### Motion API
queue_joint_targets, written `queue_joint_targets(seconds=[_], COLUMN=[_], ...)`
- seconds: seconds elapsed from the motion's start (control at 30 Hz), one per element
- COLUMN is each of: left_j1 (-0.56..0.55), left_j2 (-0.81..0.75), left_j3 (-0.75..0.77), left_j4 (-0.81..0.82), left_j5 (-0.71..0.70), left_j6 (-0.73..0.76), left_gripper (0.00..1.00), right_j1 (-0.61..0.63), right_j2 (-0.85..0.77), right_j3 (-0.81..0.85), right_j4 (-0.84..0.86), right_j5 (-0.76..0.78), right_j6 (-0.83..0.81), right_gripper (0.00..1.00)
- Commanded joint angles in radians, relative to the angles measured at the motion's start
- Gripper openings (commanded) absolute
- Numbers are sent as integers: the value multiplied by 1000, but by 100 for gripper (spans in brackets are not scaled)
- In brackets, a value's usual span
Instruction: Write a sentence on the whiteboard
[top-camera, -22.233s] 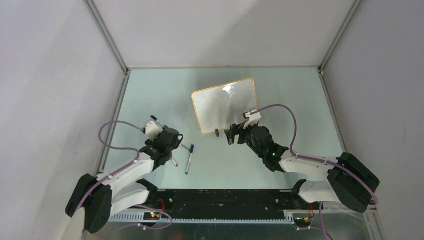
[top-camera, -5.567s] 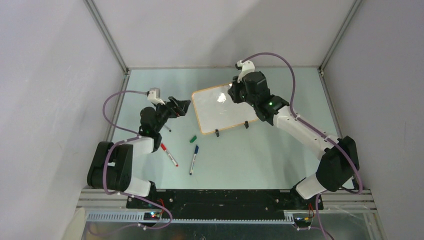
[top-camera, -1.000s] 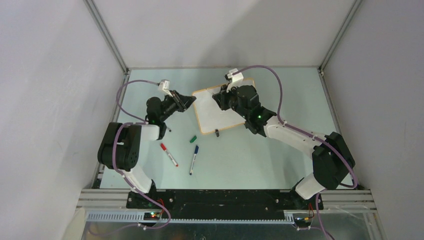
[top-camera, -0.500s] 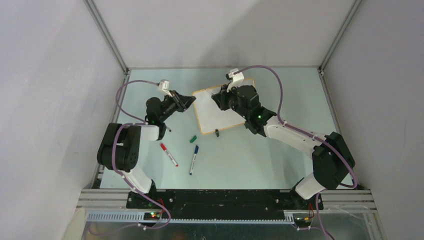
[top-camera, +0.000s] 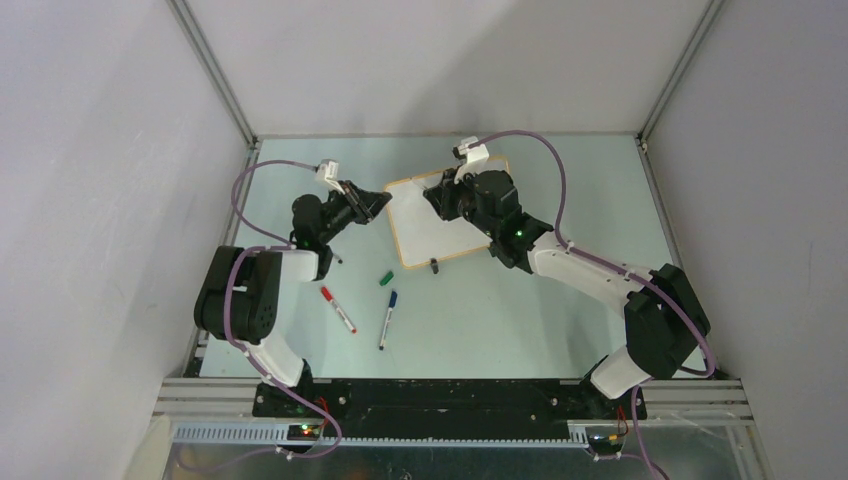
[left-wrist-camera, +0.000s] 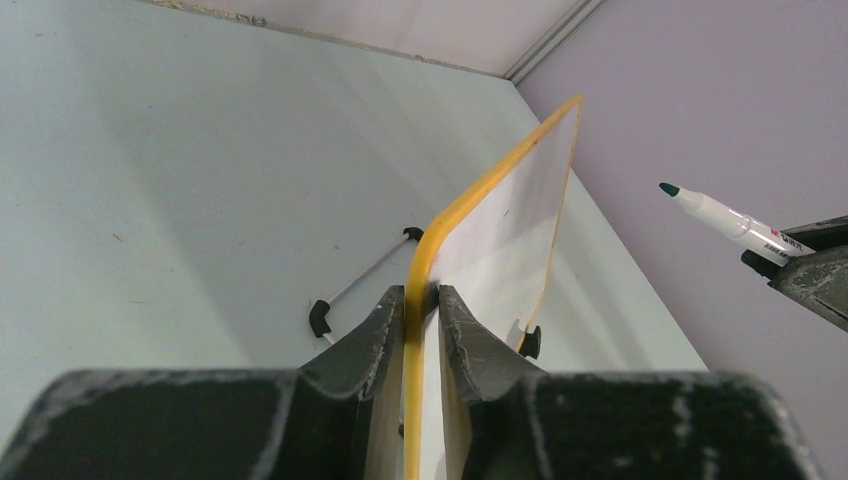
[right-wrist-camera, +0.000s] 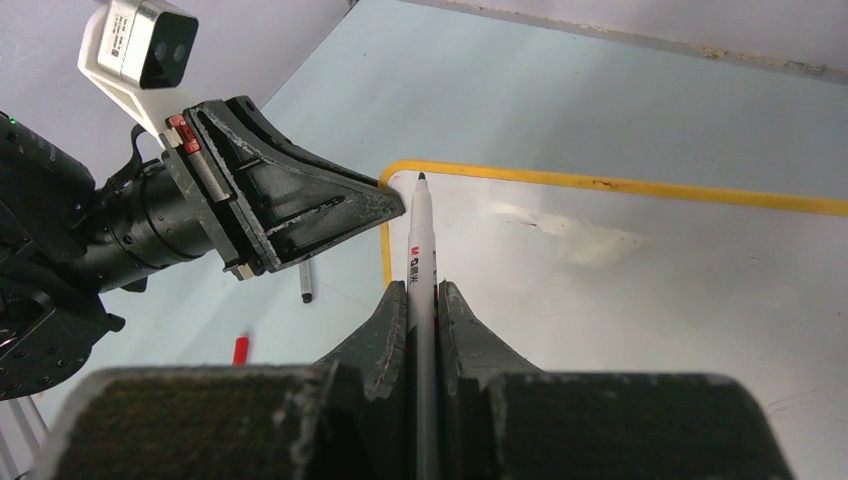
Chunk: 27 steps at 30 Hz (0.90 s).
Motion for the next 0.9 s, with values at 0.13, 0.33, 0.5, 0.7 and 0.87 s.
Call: queue_joint_targets(seconds=[0.13, 0.33, 0.5, 0.7, 0.87], left_j1=[-3, -3, -5, -4, -5], left_j2=[-44, -44, -44, -44, -44], left_j3=[-8, -8, -8, -8, -10], left_j4=[45, 45, 45, 45, 45], left_j5=[-6, -6, -6, -5, -5], left_j6=[26, 26, 26, 28, 28], left_gripper=[22, 21, 21, 21, 21], right_j1=[14, 27, 51, 72, 82], right_j2=[3, 11, 46, 99, 136], right_j3=[10, 19, 68, 138, 183], right_j4=[47, 37, -22, -96, -139], right_j5=[17, 40, 72, 98, 101], right_j6=[-8, -28, -74, -104, -123], right_gripper=[0, 0, 0, 0, 0])
